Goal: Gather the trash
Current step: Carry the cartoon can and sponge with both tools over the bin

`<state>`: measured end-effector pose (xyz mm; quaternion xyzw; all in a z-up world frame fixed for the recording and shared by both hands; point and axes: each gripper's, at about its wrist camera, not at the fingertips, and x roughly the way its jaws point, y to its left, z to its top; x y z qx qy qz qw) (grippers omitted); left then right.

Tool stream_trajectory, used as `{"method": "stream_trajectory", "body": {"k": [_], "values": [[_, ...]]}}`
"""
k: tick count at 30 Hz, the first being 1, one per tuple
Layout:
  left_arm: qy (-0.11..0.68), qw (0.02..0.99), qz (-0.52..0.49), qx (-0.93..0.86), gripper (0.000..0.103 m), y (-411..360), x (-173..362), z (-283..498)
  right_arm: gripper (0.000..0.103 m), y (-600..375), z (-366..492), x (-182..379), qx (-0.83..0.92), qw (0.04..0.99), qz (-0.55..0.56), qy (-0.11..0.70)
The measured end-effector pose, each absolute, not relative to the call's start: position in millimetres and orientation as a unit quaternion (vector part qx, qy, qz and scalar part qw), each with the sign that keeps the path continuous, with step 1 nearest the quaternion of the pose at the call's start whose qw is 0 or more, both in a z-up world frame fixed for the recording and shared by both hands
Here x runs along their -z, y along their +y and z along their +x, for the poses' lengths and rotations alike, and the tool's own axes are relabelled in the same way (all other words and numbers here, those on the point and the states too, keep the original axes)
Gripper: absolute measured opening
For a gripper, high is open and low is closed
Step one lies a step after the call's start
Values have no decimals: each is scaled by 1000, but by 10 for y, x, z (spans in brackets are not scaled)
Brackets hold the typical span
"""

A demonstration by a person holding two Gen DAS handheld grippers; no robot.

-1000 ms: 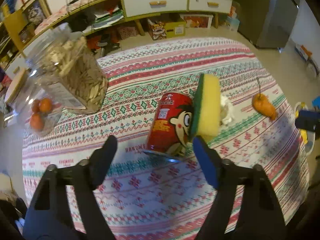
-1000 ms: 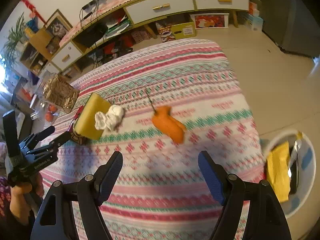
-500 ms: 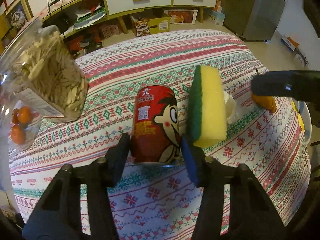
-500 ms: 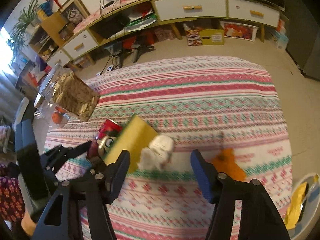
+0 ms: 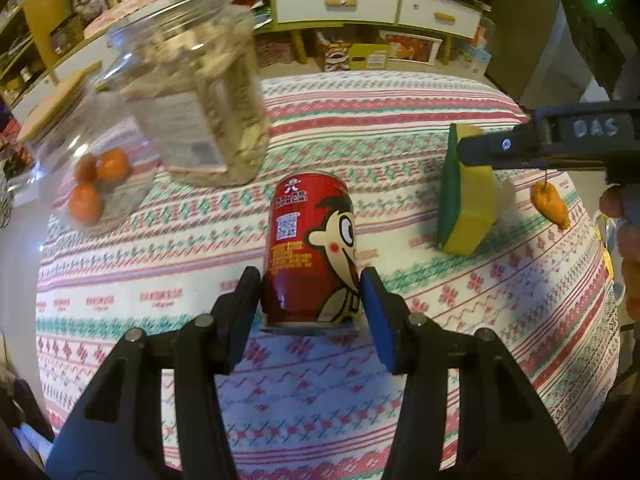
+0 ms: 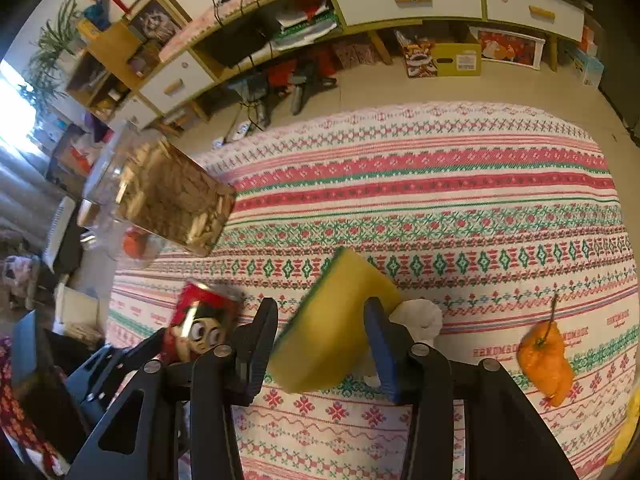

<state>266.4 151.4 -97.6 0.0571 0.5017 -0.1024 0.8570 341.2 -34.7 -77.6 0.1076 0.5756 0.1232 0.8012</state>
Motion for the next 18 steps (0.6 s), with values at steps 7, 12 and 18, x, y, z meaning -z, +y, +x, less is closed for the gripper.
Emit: {"method": "stream_trajectory", "body": {"k": [7,12,18], "values": [[497,862,46,88,53,1639,840,2443,23,-283,3267,744,-126,798,111,579],[485,869,46,88,53,1605,619,2279,19,-401,3001,422,-143,812,115,554],[474,875,38,89,53,1477,402,2079,19,-608,2641,85,-150,824,114,534]]}}
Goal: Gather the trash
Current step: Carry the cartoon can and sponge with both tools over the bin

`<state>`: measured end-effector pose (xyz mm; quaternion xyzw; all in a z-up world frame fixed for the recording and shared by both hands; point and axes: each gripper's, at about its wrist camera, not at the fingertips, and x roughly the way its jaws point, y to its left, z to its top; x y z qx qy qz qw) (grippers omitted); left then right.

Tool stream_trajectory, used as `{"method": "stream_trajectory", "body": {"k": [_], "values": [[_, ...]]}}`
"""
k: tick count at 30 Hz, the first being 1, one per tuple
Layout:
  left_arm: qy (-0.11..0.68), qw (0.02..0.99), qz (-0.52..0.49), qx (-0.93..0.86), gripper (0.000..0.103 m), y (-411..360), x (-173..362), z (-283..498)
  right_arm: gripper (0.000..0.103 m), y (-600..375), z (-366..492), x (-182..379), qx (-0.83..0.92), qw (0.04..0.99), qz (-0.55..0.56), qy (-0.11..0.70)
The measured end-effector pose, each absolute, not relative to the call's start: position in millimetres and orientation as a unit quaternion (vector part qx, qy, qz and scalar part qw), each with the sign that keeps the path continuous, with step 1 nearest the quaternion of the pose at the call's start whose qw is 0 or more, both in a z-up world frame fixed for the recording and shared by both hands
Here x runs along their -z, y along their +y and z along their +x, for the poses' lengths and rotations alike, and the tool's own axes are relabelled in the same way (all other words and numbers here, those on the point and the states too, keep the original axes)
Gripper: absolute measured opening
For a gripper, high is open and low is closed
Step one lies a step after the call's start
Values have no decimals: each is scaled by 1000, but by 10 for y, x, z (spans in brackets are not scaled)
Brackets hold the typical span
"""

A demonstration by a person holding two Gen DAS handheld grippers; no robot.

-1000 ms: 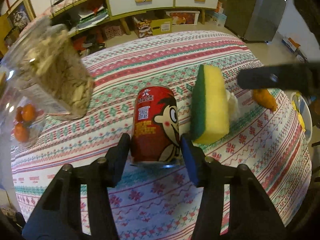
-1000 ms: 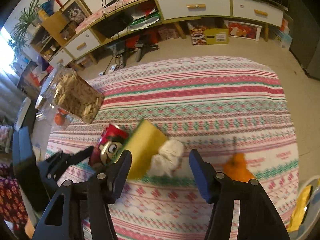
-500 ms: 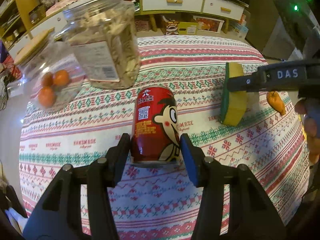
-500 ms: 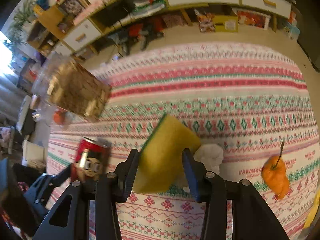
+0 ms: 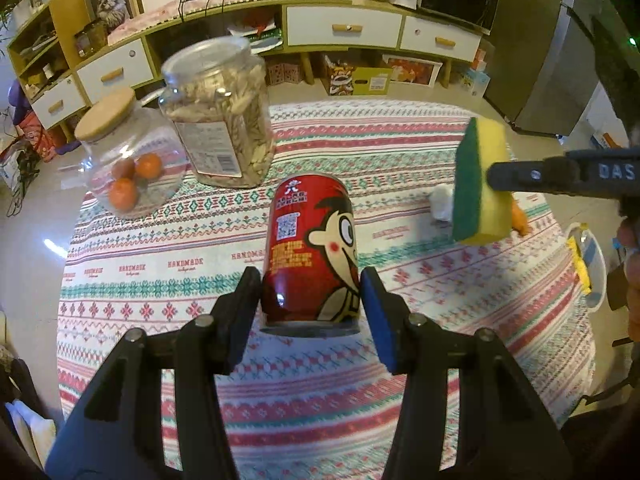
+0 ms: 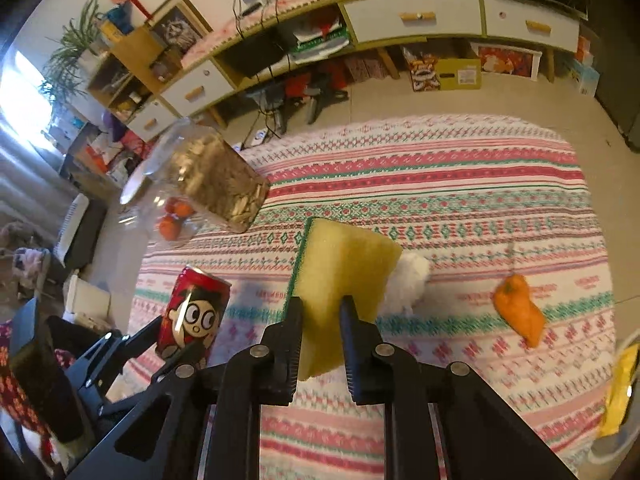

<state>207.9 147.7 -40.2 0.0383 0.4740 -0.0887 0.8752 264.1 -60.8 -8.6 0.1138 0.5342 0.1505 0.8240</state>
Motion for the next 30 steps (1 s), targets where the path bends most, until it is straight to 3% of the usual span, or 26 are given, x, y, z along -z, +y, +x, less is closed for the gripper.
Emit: {"method": "stream_trajectory", "body": {"k": [15,30], "values": [[451,881,40,140,53,660,122,1598,19,-2216,1472,-313,-76,853,143,496],[448,865,66,216,53,-483,276,1264,19,-3892,770,173,56,837,226,494]]}}
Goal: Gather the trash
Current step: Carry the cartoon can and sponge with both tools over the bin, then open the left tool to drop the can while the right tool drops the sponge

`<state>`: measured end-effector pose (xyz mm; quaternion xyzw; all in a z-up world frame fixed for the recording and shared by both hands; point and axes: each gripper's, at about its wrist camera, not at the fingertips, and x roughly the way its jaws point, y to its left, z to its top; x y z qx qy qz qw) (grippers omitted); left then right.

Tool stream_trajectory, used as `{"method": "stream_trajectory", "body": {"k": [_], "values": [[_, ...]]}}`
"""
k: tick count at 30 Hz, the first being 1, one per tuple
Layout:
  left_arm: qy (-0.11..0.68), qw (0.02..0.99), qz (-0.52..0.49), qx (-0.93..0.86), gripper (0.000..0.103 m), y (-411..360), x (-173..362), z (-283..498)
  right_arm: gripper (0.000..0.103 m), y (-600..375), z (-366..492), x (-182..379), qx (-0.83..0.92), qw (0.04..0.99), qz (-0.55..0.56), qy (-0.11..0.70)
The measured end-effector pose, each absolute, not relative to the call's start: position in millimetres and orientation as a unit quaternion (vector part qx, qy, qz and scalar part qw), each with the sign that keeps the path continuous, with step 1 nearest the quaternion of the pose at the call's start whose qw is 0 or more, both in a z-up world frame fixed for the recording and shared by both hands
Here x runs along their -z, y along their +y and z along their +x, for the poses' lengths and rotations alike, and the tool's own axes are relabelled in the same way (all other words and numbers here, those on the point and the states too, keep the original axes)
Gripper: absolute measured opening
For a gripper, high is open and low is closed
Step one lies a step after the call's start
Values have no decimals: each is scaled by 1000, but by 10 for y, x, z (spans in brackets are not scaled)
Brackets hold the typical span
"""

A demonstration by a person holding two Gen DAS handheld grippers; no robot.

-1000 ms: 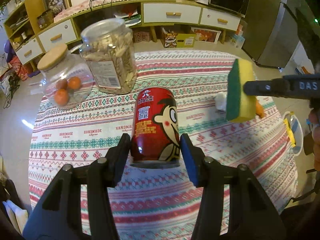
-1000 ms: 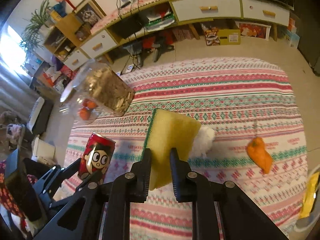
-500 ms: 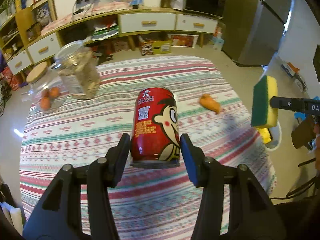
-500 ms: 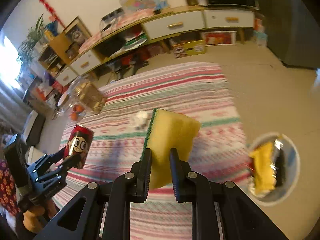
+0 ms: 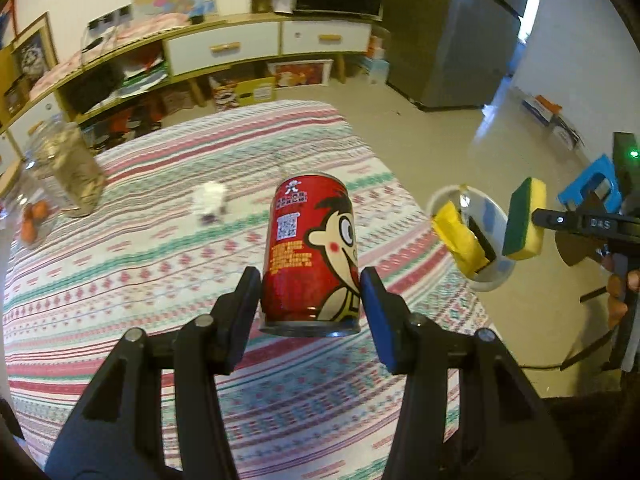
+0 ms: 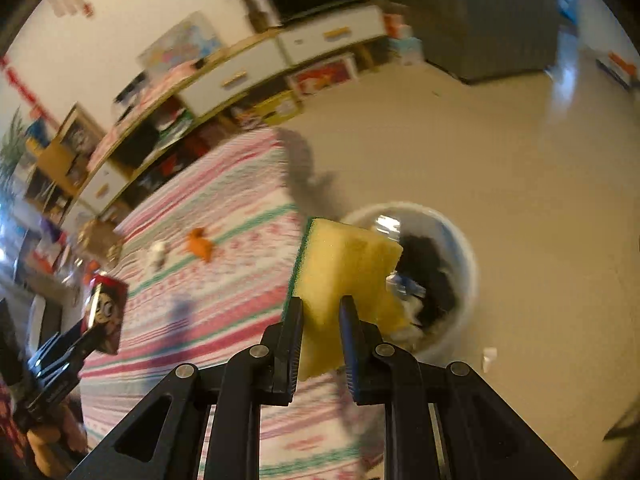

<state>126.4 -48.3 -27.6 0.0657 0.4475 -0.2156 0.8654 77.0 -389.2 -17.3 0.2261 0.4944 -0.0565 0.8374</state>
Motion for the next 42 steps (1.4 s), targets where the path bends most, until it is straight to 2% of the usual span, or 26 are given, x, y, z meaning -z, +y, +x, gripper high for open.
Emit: {"method": "stream_trajectory", "body": {"k": [20,21,22,23,25,42], "values": [[465,829,71,303,53,-1616,555,1246,21,-4435,921,962,110,793,235,551],[466,827,70,307,53,-1656,562,1241,22,-4448,901,945,108,792,240,551],[467,825,69,310,53,-1683,568,1240,29,-4458,891,925,105,792,244,550],[468,824,68,313,53,-1716,578,1240,44,-4456,880,889,103,793,247,547],[469,820,69,322,53,-1800,599,1236,66,-4482,816,769,109,804,245,531],[465,802,81,367,52,-2547,917,1244,66,-4703,347,523,131,813,228,519]]}}
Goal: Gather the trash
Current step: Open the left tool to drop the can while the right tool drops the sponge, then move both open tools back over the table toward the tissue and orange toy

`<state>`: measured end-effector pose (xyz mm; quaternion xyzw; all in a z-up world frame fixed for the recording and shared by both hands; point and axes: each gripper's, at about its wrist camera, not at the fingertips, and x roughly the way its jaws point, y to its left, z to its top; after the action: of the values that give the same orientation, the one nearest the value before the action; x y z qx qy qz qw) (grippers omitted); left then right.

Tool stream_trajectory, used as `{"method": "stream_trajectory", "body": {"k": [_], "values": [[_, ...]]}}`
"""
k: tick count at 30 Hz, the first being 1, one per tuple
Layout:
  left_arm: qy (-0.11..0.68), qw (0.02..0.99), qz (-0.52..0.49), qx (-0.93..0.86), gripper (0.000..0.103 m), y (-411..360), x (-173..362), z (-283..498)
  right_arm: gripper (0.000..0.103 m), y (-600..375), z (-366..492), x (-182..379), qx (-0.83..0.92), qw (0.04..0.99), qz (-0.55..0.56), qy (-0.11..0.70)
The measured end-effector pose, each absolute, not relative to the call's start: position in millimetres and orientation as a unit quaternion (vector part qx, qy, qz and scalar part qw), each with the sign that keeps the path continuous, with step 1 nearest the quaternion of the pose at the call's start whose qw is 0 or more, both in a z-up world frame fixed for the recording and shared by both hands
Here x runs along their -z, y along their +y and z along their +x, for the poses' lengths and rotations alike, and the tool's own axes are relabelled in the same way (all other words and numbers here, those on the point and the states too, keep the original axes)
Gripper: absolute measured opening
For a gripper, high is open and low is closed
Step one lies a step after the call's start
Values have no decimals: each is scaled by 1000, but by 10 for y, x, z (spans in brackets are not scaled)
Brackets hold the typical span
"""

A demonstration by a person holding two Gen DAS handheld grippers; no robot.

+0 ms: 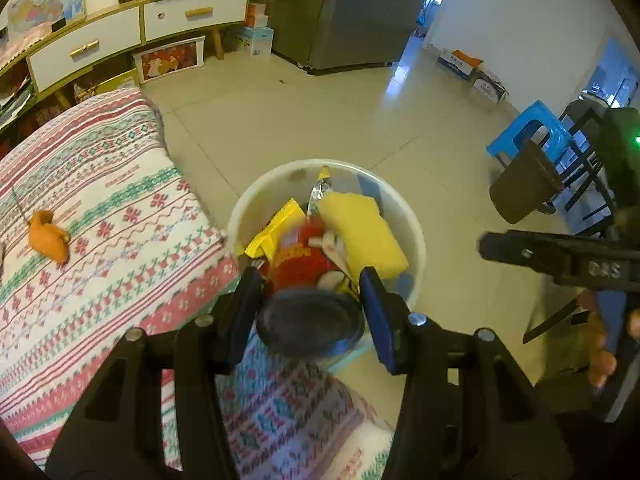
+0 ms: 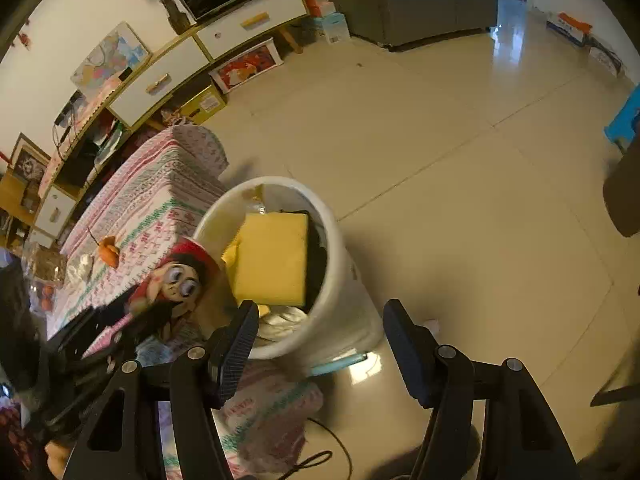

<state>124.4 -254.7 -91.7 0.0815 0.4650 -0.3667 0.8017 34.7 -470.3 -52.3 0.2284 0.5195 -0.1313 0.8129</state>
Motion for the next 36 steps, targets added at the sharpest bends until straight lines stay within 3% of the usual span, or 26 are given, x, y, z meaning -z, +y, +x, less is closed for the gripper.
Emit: {"method": "stream_trajectory", "body": {"k": [7,11,36], "values": [[459,808,75,361,53,-2556,1027,1346,66,-4779,305,524,139,814,223,518],[450,818,59,352,69,-2460,931,1383,66,-4784,305,514,140,815,223,516],[476,837,73,260,85,-1624,700,1405,69,-4259,364,188,120,841,180,496]]}}
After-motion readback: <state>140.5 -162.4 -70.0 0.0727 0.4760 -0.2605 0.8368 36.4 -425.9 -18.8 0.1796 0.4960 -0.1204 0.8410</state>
